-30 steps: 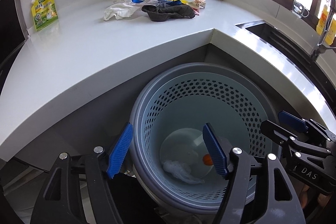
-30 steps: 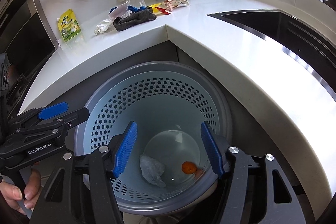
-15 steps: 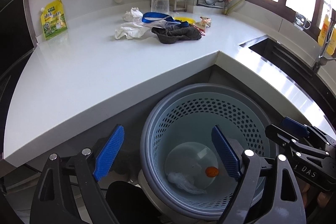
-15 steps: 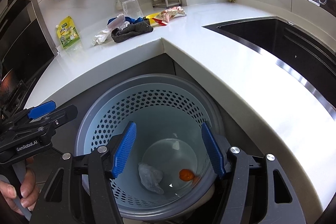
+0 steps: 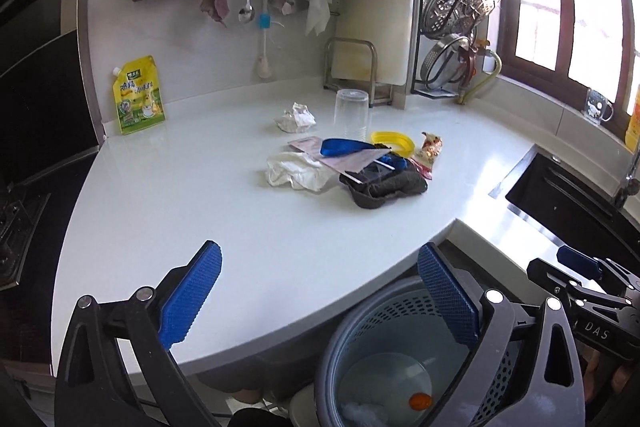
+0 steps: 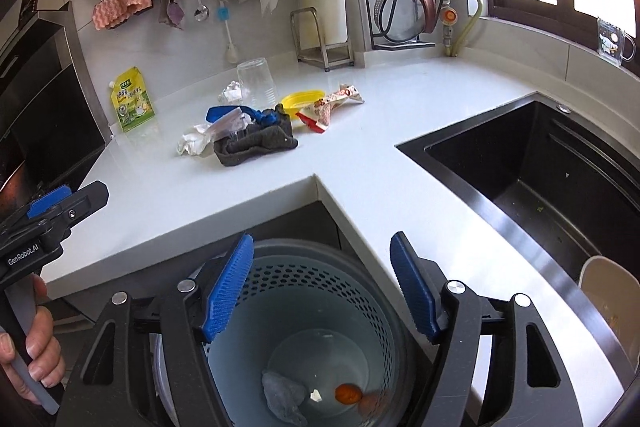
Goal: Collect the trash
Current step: 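Grasp the snack wrapper with the right gripper while the left gripper approaches the tissue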
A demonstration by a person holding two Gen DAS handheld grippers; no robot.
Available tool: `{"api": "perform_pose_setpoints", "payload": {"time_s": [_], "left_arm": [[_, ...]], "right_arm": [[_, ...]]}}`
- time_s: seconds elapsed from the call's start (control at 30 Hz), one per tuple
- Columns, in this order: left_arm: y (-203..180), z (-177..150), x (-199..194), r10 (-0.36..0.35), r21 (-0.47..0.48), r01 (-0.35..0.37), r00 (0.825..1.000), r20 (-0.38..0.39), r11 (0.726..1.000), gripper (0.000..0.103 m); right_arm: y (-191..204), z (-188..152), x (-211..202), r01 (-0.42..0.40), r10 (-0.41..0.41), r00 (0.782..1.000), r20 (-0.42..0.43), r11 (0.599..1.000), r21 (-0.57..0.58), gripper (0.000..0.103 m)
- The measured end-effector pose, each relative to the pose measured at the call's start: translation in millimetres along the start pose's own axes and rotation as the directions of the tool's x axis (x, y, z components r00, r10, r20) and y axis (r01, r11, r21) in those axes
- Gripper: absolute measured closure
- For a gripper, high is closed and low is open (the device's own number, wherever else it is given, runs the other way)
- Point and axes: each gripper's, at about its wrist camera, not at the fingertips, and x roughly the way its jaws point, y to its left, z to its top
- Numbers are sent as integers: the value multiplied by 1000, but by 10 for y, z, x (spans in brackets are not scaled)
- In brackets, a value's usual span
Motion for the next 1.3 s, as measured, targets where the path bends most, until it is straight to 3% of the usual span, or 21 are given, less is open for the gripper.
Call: {"api": "perform_pose_setpoints", "payload": {"time_s": [0.3, 0.77, 1.1, 1.3], "left_arm": [[233, 319, 469, 75, -41, -75, 997, -2, 996, 6], [389, 523, 1146, 97, -42, -99, 993, -61, 994, 6], [443, 571, 1336, 88, -44, -91, 993, -76, 995, 6], [483, 589, 1390, 81, -54, -86, 993, -87, 995, 6]], "right_arm": [[6, 490, 484, 13, -13, 1000, -4, 999, 33, 35], [14, 1195, 1445, 62, -58, 996, -62, 996, 61, 35], [-117, 1414, 2009, 138, -119, 983, -139, 981, 138, 35], [-132, 1423, 2134, 144, -122, 980, -158, 980, 139, 35]]}}
